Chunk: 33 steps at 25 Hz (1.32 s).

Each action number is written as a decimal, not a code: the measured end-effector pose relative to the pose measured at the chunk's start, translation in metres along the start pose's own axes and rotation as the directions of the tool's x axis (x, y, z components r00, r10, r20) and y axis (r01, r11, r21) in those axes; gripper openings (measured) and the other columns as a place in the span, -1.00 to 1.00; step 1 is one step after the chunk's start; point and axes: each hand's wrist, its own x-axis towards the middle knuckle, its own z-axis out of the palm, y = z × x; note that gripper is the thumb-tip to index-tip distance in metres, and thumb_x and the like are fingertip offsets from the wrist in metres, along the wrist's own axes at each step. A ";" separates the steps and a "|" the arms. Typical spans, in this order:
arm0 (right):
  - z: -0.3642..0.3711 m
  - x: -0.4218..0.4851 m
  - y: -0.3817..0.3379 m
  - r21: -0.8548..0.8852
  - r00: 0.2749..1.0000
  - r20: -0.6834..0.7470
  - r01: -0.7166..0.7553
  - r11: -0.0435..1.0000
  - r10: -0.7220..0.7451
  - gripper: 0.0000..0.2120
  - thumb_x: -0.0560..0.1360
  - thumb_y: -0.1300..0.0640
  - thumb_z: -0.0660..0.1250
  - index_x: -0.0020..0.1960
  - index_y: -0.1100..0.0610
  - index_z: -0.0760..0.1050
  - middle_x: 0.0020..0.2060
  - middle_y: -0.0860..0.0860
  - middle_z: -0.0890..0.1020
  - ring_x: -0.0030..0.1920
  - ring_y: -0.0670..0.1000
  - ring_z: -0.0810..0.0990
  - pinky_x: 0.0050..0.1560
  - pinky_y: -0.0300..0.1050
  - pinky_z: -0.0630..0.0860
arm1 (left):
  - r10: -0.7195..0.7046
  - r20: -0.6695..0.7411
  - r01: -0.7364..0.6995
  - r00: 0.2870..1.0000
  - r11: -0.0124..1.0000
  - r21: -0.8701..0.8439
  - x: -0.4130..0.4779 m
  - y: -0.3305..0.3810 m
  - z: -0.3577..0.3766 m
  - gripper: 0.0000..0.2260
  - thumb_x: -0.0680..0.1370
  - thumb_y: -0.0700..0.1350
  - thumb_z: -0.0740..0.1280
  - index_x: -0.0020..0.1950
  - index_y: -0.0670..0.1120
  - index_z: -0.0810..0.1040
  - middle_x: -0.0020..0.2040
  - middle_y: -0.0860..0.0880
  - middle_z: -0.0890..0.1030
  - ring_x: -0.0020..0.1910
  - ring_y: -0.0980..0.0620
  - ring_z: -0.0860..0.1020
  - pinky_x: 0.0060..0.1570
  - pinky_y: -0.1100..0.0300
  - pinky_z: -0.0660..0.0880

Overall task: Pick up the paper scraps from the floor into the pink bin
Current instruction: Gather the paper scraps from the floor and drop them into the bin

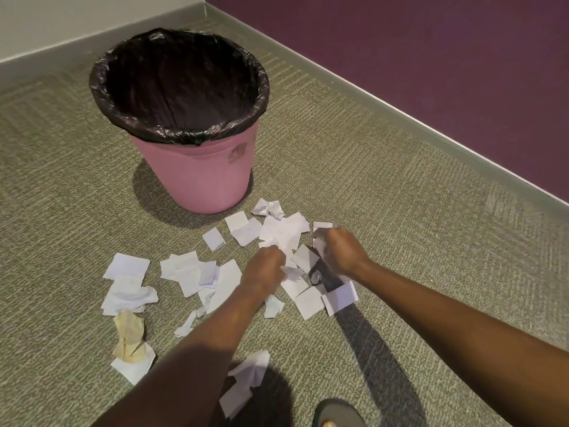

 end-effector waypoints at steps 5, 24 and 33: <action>-0.034 0.000 -0.021 0.227 0.991 -0.110 -0.043 0.973 0.069 -0.55 0.48 0.50 0.18 0.26 0.19 0.55 0.20 0.17 0.62 0.10 0.17 0.64 0.02 -0.03 0.64 | -0.052 -0.115 0.036 0.992 0.989 -0.143 -0.012 0.002 -0.027 -0.87 0.45 -0.17 0.45 -0.26 -0.19 0.62 -0.29 -0.13 0.61 -0.27 -0.12 0.61 -0.40 0.15 0.45; -0.215 0.090 -0.218 0.804 0.908 -0.314 0.098 0.587 0.279 -0.75 0.47 0.30 0.40 0.12 0.17 0.51 0.07 0.11 0.60 0.08 0.09 0.60 -0.16 -0.12 0.60 | -0.404 -0.592 0.016 0.697 0.835 -0.551 -0.034 -0.041 -0.334 -0.72 0.33 -0.13 0.59 -0.01 -0.16 0.67 -0.10 -0.14 0.70 -0.12 -0.15 0.69 -0.13 -0.07 0.64; -0.198 0.056 -0.209 0.848 0.935 -0.332 0.236 0.475 0.127 -0.84 0.50 0.31 0.28 -0.22 0.16 0.53 -0.31 0.10 0.59 -0.33 0.00 0.57 -0.37 -0.19 0.48 | -0.312 -0.703 -0.029 0.639 0.904 -0.427 -0.067 -0.039 -0.307 -0.73 0.47 -0.19 0.45 0.17 -0.09 0.59 0.14 -0.07 0.58 0.04 0.02 0.55 0.09 0.08 0.56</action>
